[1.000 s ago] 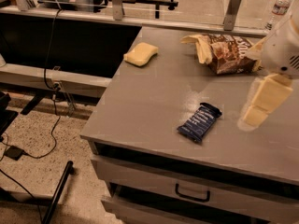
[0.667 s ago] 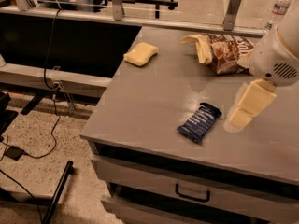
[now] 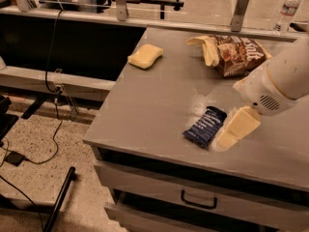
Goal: Move rxbar blueberry near sponge
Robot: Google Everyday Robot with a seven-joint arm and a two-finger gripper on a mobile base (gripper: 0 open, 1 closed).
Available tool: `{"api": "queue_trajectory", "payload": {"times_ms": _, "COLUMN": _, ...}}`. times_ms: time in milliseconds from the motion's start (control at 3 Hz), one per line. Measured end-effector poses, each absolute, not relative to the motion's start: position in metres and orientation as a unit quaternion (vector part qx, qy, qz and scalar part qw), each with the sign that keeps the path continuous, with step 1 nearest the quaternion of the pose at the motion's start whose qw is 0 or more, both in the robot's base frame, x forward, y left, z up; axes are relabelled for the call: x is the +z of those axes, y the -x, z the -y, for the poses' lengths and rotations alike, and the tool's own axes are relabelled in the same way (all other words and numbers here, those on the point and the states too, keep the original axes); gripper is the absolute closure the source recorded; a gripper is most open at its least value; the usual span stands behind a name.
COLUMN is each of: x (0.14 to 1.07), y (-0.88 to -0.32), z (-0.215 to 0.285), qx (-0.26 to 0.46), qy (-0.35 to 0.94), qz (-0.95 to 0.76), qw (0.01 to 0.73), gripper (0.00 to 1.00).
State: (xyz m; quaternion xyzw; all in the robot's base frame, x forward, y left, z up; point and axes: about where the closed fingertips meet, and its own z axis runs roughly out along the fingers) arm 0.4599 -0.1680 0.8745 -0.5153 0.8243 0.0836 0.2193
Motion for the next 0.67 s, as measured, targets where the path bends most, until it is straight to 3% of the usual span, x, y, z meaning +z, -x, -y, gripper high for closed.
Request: {"api": "queue_trajectory", "payload": {"times_ms": 667, "x": 0.839, "y": -0.474, "z": 0.154, "qx": 0.086, "qy": 0.522, "qz": -0.814, "qw": 0.240, "gripper": 0.00}}
